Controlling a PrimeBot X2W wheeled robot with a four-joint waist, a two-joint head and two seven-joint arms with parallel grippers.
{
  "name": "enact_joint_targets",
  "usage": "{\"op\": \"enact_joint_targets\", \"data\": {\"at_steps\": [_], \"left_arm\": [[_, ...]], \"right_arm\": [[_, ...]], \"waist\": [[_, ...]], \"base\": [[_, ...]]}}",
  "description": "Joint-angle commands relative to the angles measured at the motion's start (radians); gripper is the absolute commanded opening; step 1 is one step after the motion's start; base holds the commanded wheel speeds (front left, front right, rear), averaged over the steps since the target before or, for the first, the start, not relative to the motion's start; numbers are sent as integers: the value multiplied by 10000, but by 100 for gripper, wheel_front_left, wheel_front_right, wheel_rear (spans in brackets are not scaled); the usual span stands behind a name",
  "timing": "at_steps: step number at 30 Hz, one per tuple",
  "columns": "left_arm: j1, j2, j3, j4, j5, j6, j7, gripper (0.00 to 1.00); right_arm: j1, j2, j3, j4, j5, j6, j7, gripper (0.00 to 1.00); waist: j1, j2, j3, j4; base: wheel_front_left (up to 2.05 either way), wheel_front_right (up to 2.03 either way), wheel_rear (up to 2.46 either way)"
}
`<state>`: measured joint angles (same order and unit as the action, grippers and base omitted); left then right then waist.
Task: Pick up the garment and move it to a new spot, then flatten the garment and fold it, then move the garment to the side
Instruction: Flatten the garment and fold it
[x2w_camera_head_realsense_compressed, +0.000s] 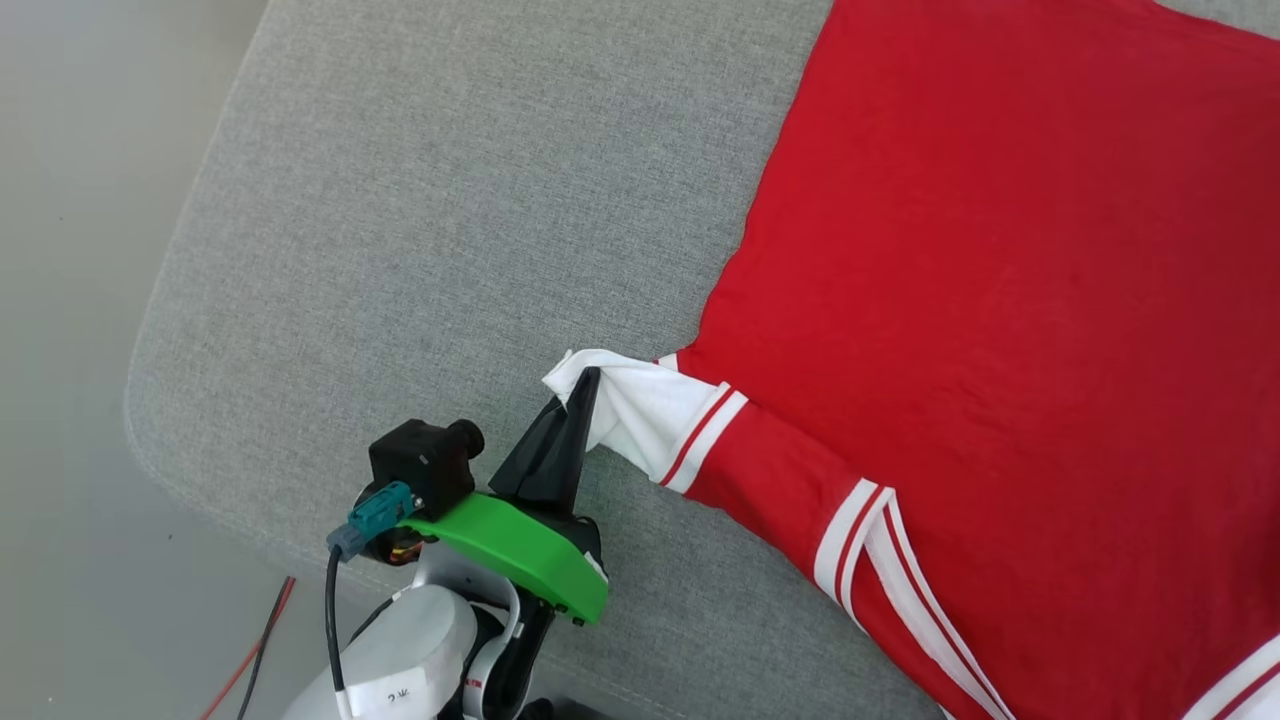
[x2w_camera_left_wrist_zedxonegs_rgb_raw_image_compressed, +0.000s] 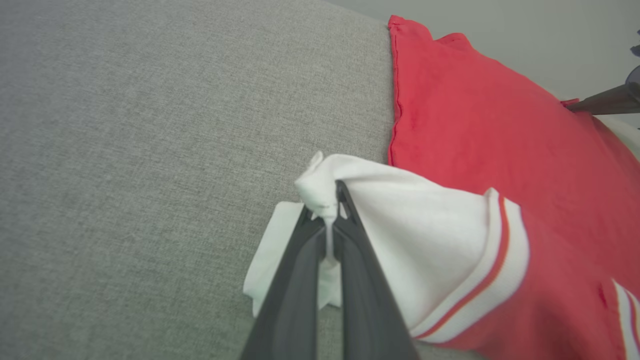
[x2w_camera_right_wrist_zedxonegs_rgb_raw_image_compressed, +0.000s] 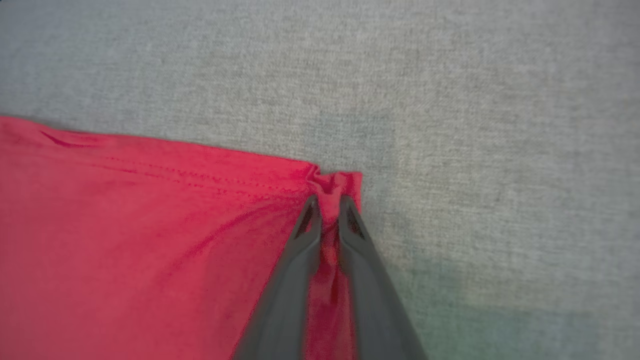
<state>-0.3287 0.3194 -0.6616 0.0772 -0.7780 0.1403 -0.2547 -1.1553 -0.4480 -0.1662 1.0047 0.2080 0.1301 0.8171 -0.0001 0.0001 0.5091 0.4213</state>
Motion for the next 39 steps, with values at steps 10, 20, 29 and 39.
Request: {"op": "enact_joint_targets", "data": {"at_steps": [10,20,29,39], "left_arm": [[739,321,115,559,-121,134,41,0],[2011,1060,350,791,-575,518,311,0],[2766,1490,576,853,-887,707,381,0],[3000,1785,633,769,-989,788,538,0]], "right_arm": [[1341,387,-113,715,114,6,-119,0],[5179,-198,509,-1815,2261,6,-794,0],[9405,212,-785,-5054,3153,6,-850,0],[13343,2951,-2840,-8559,2660,6,-614,0]], "waist": [[1,-1,-2034,-881],[1,-1,-3931,-2289],[1,-1,-4487,-3273],[1,-1,-4597,-3847]], "base": [[0,0,0],[0,0,0],[0,0,0],[0,0,0]]}}
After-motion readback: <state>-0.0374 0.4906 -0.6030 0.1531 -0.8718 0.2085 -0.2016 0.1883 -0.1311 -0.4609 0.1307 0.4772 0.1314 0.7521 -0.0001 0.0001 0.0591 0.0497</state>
